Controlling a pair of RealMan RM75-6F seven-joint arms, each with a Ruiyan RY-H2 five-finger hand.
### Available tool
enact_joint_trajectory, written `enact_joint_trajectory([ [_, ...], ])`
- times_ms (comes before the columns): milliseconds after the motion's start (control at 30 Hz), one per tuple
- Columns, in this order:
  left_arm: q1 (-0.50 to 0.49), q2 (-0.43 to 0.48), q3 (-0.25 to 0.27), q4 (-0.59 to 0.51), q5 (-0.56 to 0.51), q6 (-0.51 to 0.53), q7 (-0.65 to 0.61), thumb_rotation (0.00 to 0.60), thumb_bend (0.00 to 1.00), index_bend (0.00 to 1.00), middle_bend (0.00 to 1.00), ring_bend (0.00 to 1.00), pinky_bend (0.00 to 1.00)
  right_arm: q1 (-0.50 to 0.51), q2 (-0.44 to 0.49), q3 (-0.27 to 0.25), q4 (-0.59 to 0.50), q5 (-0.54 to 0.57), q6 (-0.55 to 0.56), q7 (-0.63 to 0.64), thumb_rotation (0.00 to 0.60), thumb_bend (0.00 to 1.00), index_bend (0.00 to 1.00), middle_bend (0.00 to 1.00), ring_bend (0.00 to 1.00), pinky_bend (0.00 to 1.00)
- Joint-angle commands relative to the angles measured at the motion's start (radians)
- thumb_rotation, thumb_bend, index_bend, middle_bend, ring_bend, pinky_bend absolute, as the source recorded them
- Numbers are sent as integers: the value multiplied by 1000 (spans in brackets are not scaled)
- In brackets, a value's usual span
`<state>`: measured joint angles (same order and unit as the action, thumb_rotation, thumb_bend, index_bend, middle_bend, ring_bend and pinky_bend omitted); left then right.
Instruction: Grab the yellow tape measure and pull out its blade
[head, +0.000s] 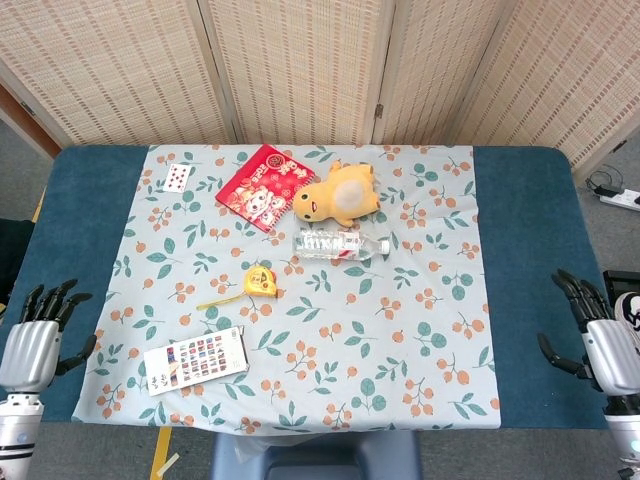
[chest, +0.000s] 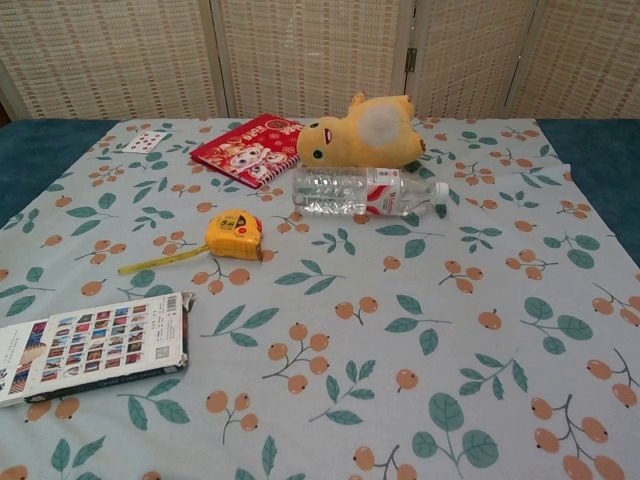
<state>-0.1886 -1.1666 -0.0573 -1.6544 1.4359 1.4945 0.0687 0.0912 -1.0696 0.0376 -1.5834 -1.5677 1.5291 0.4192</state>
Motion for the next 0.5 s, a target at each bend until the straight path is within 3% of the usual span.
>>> enact_joint_trajectory([
  [33,-37,-6,-18,-17,16,-39,20,600,392,277,147,157,0,-3,5,4,-10,1,5,-5,600,454,94,61,104,0],
  [333,-184,-62,-74,-13,13,-216,73,600,392,260,147,158,0,-3,11,7,-16,-1,1,-7,600,455,94,61,106,0],
  [500,-329,-158,-121,55,-70,-413,153,600,390,183,138,142,0,-2,20,11,-23,3,-4,-9,600,454,94,61,107,0],
])
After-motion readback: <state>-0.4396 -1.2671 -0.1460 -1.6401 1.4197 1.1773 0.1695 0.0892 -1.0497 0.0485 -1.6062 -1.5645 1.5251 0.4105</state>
